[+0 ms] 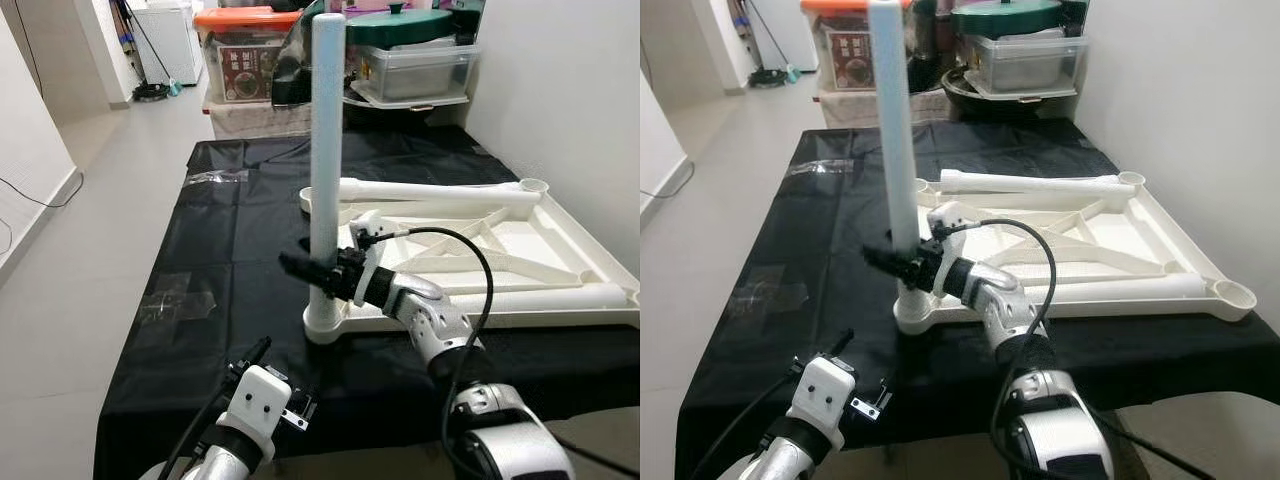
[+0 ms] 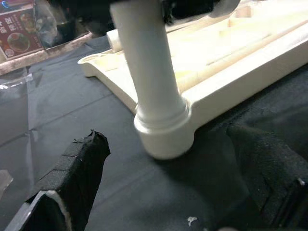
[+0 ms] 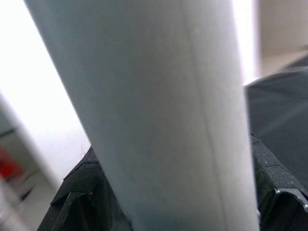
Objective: Building children table
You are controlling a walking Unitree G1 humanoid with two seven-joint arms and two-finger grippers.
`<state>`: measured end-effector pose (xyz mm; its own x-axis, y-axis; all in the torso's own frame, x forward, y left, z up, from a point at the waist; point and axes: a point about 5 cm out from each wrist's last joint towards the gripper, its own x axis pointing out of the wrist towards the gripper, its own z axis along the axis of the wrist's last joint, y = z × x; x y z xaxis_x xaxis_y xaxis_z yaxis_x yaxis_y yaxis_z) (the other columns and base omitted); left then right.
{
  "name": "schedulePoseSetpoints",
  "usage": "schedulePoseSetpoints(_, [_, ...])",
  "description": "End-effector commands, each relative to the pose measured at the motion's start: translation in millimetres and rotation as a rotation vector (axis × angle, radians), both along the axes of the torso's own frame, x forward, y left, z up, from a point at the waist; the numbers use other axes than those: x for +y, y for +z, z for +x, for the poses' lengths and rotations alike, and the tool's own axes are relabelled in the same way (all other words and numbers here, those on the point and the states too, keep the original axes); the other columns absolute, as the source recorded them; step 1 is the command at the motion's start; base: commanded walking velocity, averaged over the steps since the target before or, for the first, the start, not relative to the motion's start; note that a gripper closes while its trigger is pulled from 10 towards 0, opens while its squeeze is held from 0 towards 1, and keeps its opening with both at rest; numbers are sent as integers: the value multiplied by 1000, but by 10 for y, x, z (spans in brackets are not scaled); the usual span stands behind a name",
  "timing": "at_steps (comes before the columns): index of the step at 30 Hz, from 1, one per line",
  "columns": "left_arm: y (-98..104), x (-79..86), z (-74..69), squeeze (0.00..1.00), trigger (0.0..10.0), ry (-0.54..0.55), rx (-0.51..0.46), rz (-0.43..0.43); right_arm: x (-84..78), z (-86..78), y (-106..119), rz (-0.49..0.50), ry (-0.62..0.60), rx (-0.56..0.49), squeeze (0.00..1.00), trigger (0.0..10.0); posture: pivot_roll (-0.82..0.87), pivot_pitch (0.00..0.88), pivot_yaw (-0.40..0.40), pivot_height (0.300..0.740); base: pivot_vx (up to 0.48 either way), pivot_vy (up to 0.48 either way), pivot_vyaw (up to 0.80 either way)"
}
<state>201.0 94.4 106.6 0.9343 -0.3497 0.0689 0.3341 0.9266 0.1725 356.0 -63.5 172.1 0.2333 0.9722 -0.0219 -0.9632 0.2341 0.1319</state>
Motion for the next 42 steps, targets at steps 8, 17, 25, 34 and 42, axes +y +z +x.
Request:
schedulePoseSetpoints(8, [-15,-4,-19,0,10000,-3,12,7,250,-122,-34,-125,319,-15,0,10000,24,0,-9,740,0,0,0])
schedulePoseSetpoints(17, [-13,-13,-22,0,10000,-3,15,4,299,-83,-90,-150,212,-64,0,0,27,0,-10,740,0,0,0])
schedulePoseSetpoints(25, [-22,-10,-19,0,10000,-2,17,2,201,145,-129,-56,-359,-78,0,0,21,0,-10,740,0,0,0])
schedulePoseSetpoints(34, [-29,-1,-23,0,10000,-7,20,5,-244,194,-245,-30,-1192,-20,0,0,10,0,-5,740,0,0,0])
schedulePoseSetpoints(42, [-49,4,-22,0,10000,-7,23,7,-101,33,-398,13,-1401,150,0,0,10,0,-4,740,0,0,0])
